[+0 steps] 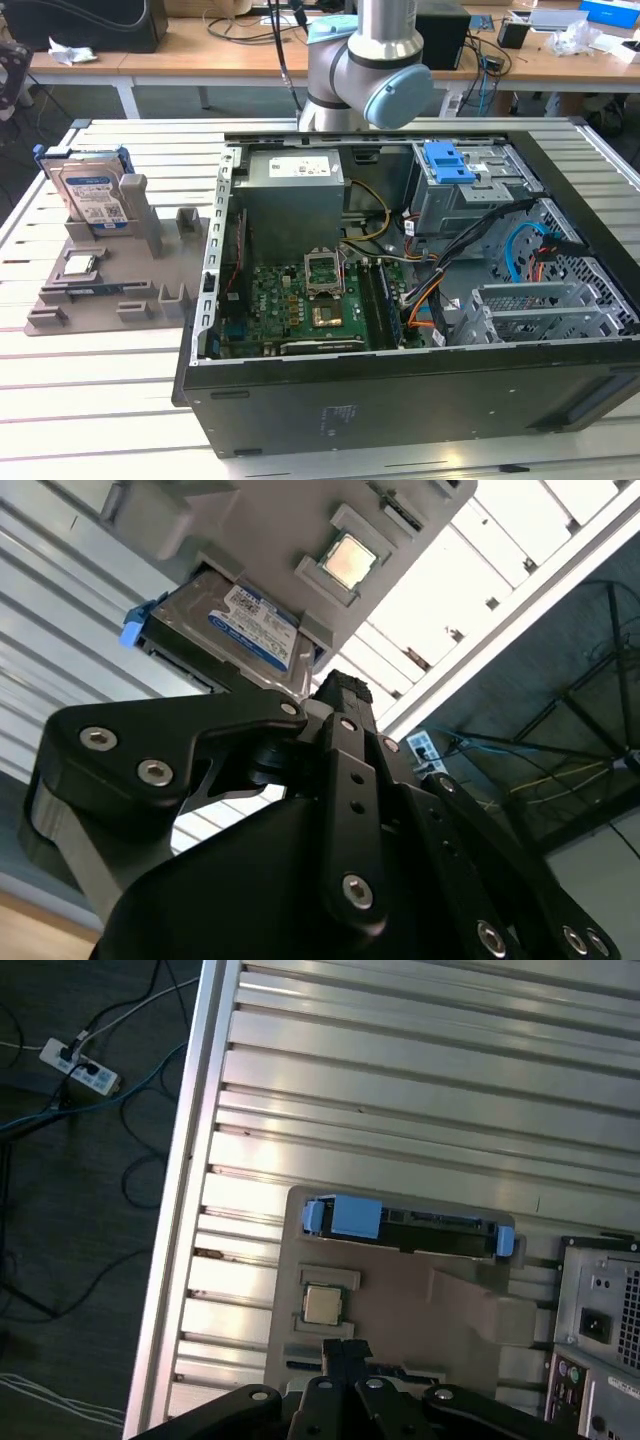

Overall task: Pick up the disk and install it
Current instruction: 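Pick up the disk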

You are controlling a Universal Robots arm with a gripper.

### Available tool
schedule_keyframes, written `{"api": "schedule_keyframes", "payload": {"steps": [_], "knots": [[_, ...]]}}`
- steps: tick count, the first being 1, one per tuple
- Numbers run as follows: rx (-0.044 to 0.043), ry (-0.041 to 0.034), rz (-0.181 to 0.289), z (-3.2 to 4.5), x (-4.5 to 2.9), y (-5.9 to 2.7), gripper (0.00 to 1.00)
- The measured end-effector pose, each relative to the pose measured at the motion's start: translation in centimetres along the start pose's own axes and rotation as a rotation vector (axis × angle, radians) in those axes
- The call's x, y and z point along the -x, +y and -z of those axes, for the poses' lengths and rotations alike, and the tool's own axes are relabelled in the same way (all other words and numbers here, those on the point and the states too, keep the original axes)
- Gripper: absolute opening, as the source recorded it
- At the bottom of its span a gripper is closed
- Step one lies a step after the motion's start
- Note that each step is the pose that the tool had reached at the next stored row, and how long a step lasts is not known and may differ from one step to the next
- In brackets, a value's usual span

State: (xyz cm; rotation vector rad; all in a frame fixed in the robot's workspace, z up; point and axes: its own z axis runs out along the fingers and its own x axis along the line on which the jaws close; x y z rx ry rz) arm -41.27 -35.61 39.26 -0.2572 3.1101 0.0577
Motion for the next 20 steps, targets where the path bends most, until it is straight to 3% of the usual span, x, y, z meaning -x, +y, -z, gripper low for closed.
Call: {"api": "schedule_keyframes", "payload": {"steps": [20], "knots": [[0.0051,0.0077,0.219,0.00,0.00,0.00,0.10]]}}
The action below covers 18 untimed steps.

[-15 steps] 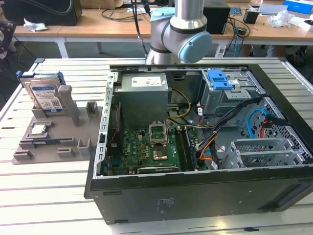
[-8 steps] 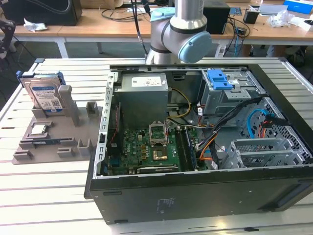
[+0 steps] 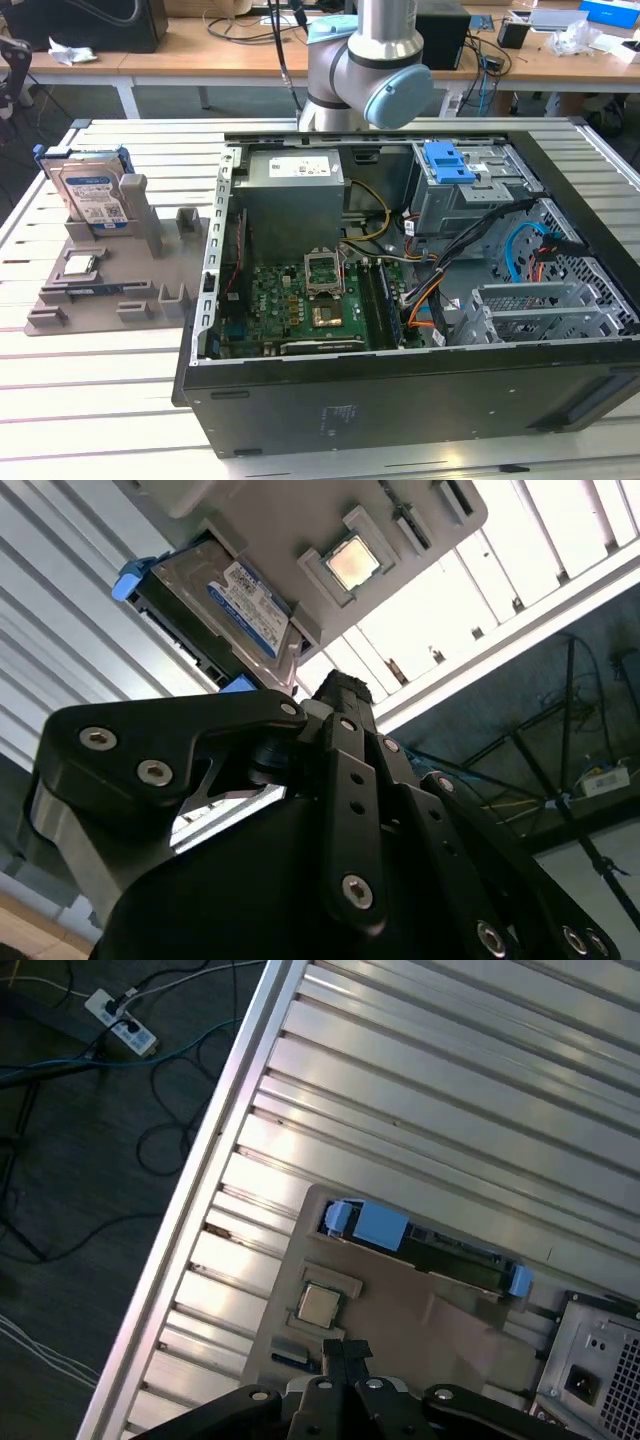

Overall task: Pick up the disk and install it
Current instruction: 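Pick up the disk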

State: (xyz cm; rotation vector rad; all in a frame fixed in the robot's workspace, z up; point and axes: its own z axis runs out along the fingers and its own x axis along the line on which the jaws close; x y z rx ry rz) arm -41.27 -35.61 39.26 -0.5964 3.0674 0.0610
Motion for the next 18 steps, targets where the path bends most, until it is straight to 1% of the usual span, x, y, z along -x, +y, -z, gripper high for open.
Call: {"api": "schedule_keyframes", "payload": {"steps": [8,10,18], "knots": [[0.0017,0.0027,0.074,0.00,0.00,0.00,0.10],[0.0025,0.0038,0.108,0.00,0.00,0.00,0.10],[0.0046,0.0070,0.197,0.00,0.00,0.00,0.10]]}}
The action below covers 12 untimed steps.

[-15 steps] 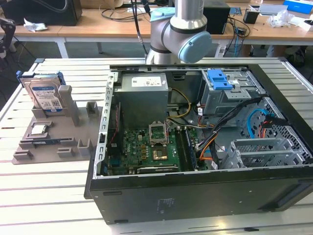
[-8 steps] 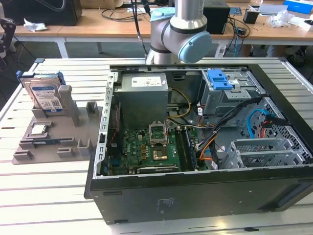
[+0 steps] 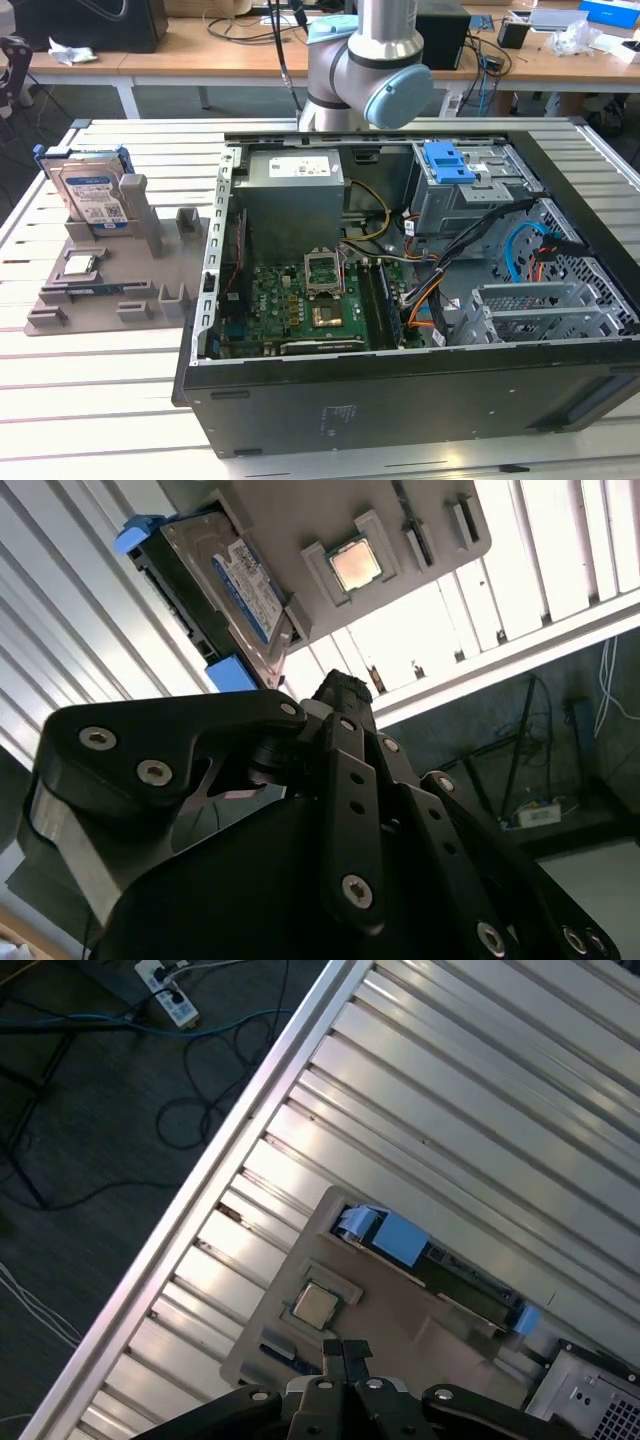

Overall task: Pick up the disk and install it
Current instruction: 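Pick up the disk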

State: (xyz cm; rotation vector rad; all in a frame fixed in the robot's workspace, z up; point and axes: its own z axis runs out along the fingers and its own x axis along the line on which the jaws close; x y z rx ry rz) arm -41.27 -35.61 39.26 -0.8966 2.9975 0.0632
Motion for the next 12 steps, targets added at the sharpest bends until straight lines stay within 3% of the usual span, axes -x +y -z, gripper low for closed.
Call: {"api": "schedule_keyframes", "payload": {"steps": [12], "knots": [[0.0042,0.0063,0.178,0.00,0.00,0.00,0.10]]}}
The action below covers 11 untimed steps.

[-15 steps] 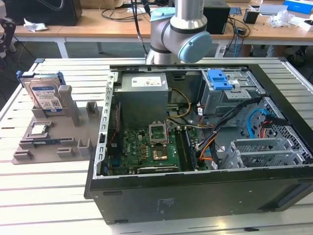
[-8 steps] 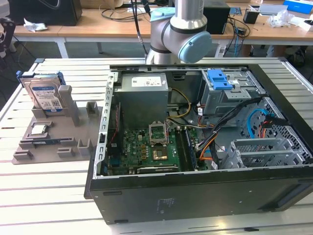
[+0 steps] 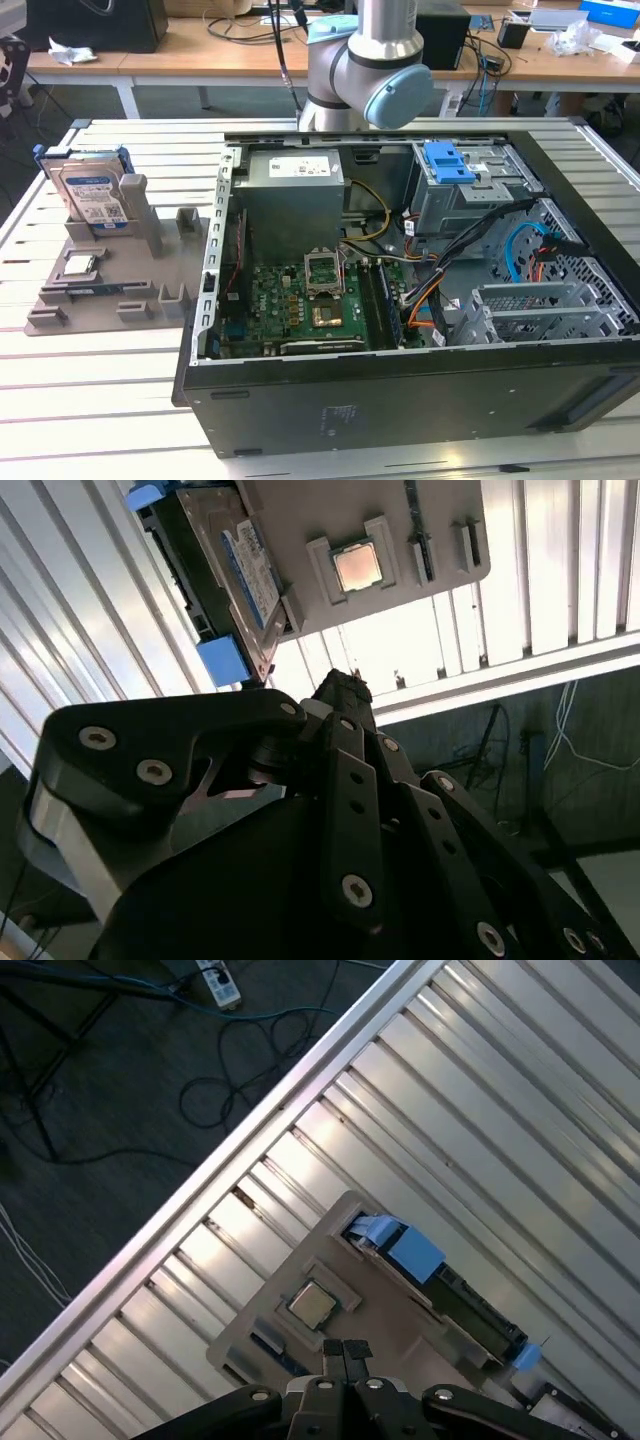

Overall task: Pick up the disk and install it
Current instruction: 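Pick up the disk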

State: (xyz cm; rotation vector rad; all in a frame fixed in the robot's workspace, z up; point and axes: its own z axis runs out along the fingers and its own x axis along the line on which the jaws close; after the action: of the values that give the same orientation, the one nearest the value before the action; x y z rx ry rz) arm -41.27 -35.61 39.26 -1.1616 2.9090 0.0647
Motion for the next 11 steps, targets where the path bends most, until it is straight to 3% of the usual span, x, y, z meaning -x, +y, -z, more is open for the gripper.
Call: {"api": "schedule_keyframes", "payload": {"steps": [5,11], "knots": [[0.0019,0.0029,0.081,0.00,0.00,0.00,0.10],[0.0033,0.0051,0.144,0.00,0.00,0.00,0.10]]}}
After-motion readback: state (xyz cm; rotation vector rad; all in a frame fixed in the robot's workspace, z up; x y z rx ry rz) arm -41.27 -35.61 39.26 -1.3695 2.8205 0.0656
